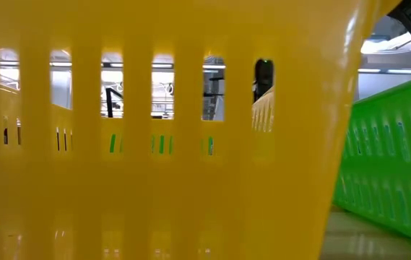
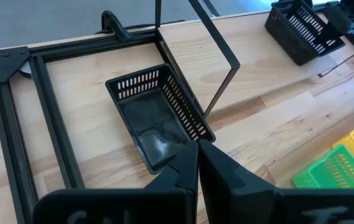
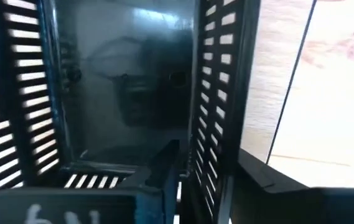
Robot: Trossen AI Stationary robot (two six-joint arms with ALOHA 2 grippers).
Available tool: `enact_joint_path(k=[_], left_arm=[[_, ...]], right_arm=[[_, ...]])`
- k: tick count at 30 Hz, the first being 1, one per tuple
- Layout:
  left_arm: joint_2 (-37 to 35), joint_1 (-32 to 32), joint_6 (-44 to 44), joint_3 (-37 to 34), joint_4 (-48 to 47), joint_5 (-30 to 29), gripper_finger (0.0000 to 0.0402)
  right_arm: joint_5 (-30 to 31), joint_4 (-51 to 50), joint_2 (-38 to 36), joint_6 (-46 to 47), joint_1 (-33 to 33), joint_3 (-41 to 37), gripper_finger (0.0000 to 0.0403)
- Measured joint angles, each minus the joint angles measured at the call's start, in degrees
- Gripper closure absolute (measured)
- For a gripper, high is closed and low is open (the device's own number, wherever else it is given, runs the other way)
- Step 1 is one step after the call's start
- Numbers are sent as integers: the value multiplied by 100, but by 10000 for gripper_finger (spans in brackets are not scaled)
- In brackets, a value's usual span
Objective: Stack baskets on shelf by color
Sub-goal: Put the right black basket on the shelf
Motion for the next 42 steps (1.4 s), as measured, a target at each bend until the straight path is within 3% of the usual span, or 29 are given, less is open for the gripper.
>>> enact_joint_path(k=[7,15,42], left_arm=[[1,0,0,0,0,0,402],[1,-1,0,0,0,15,401],[1,-1,0,0,0,24,401]], right_arm=[[-4,403,-2,-27,91,79,247],[-4,501,-15,-183,105,411,249],[-170,1229,-15,-416,399,420,244]])
